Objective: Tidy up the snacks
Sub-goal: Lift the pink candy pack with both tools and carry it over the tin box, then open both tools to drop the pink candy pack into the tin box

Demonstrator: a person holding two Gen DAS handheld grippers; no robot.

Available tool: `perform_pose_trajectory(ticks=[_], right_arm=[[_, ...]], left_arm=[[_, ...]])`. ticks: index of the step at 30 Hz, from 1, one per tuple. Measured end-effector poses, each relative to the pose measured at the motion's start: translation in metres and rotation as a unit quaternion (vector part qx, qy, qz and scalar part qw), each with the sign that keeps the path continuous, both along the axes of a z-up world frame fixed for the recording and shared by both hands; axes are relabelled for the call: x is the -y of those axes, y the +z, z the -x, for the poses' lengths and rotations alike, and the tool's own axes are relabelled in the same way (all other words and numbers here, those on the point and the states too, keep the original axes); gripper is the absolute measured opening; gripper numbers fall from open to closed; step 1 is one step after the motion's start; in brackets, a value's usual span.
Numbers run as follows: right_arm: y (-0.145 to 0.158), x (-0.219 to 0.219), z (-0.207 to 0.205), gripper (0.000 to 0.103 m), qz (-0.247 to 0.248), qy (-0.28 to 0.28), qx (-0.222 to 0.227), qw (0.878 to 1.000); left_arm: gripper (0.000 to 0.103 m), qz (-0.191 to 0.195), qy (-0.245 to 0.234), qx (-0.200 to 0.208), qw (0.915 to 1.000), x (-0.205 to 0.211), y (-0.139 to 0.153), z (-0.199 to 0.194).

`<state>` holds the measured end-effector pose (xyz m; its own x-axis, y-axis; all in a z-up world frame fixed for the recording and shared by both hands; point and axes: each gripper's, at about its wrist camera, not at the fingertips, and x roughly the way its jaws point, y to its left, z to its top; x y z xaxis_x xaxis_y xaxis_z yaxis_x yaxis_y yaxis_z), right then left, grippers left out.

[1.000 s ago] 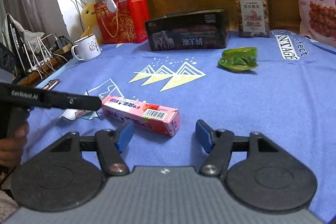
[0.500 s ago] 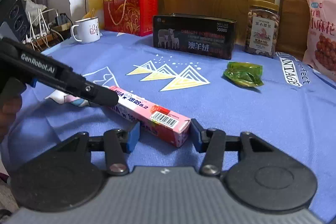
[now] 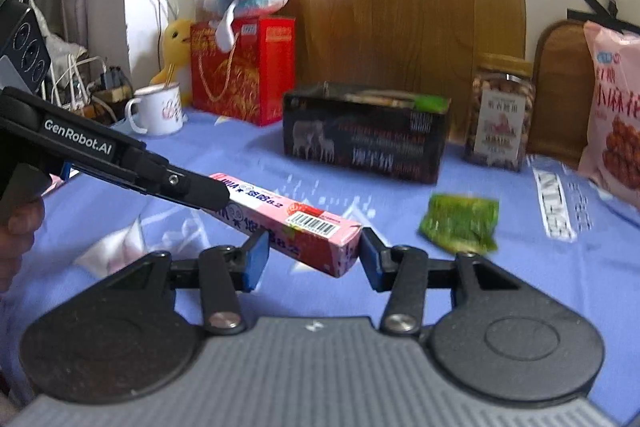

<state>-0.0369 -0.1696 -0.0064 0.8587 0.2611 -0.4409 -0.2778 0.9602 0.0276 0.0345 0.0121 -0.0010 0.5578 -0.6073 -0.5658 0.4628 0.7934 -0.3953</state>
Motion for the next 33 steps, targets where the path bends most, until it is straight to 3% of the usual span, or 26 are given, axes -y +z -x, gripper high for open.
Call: perform_pose_trajectory(ticks=[10,17,21,25,29,33], right_arm=[[0.031,0.018,-0.088,0.052,-0.004,-0.009,0.053,0.999],[0.039,0.028,-0.151,0.052,0.003,-0.020,0.069,0.997],[0.037,0.038,-0.193,0.052,-0.003,-0.021,0.051,0.998],[0.025,0.044,-0.228,0.057,-0.006,-0.033,0.003,0.999],[0.024,0.044,-0.230,0.057,-0.007,-0.048,-0.003,0.999],[0.039,0.063,-0.185,0.057,-0.033,-0.061,0.014,0.997]], left_arm=[[0.038,-0.003,0.021,0.060,0.9980,0.021,0.037,-0.086],[0.039,0.008,0.035,0.060,0.9976,0.033,0.042,-0.158],[0.039,0.005,0.044,0.049,0.9978,0.042,0.034,-0.196],[0.042,-0.012,0.050,0.029,0.9983,0.055,0.016,-0.227],[0.044,-0.030,0.069,0.039,0.9964,0.060,0.011,-0.221],[0.045,-0.010,0.072,0.090,0.9933,0.047,0.027,-0.179]])
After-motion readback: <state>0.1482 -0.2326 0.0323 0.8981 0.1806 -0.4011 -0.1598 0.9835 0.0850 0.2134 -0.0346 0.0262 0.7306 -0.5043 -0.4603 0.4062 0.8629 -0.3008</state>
